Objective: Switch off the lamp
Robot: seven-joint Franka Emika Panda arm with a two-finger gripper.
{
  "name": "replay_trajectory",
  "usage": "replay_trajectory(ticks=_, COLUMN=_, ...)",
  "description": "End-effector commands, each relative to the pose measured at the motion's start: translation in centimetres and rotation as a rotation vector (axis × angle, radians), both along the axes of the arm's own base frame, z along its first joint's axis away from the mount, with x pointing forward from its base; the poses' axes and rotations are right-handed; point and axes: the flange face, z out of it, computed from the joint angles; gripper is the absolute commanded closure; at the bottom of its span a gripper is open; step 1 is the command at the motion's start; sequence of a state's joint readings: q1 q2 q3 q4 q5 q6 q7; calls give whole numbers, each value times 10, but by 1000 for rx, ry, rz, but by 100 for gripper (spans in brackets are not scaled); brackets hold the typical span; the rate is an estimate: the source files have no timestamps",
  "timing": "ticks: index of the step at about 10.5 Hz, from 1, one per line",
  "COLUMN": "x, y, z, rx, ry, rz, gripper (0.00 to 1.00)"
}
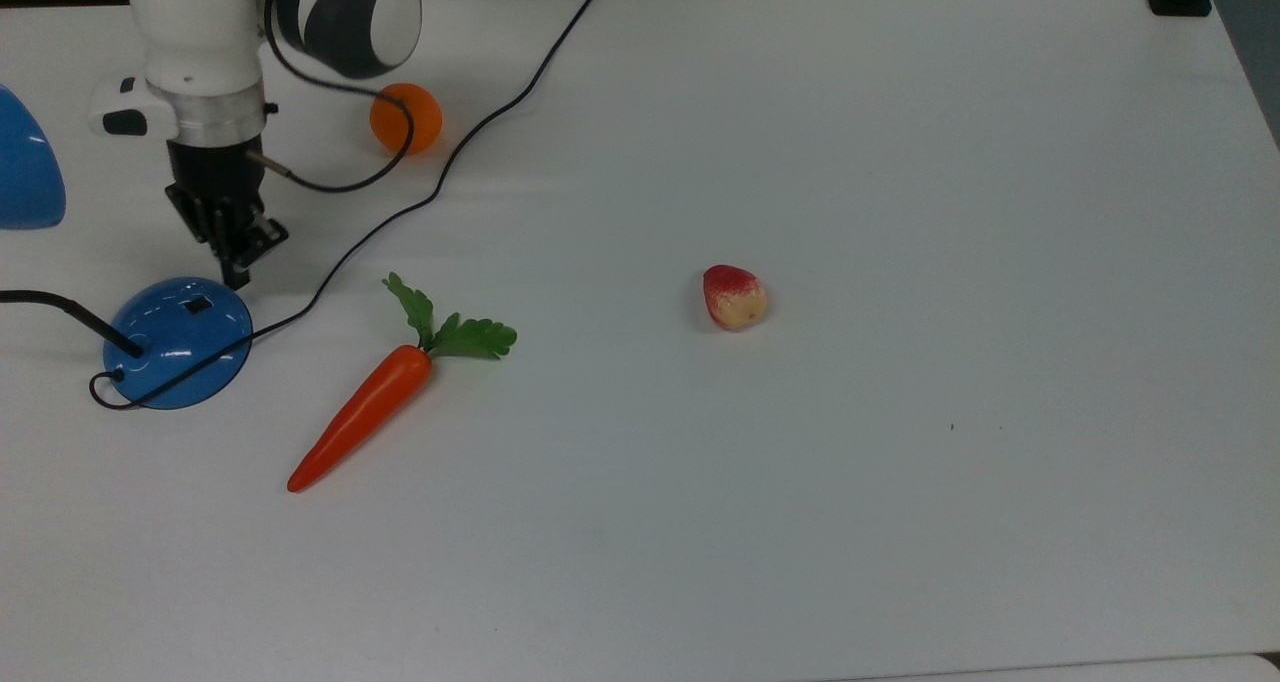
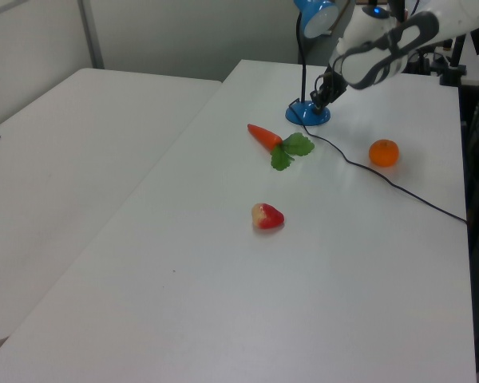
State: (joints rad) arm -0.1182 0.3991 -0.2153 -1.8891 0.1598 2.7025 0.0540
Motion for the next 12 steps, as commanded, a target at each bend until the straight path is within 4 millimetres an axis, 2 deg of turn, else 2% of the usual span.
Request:
replay_trajectory(ticks=1, x=-25, y=64, z=74, rx=104, ry=150, rz=110, gripper=100)
replay_trajectory(ticks=4, x=-44, y=120, z=117, rx=148, ry=333, rz=233, gripper=100)
replay_trajectory(ticks=6, x=-44, y=142, z=153, rx=149, ry=375, rz=345, gripper=99)
replay_trajectory(ticks=7, x=-45, y=154, z=165, rx=147, ry=405, rz=415, gripper=92)
replay_trajectory(ticks=8, x=-46, y=159, z=175, rx=144, ry=423, rz=463, gripper=81)
replay_trajectory(ticks=9, x=-48, y=156, z=179, rx=147, ry=439, rz=486, gripper=54)
replay_trajectory(ticks=10, x=-50, y=151, z=180, rx=151, ry=444, rz=475, gripper=16)
replay_trajectory(ticks=11, x=-55, y=146, z=184, rx=156, ry=454, rz=477, gripper=0)
replay_trajectory(ticks=12, x=-57, y=143, z=187, rx=163, ry=467, rz=473, gripper=0)
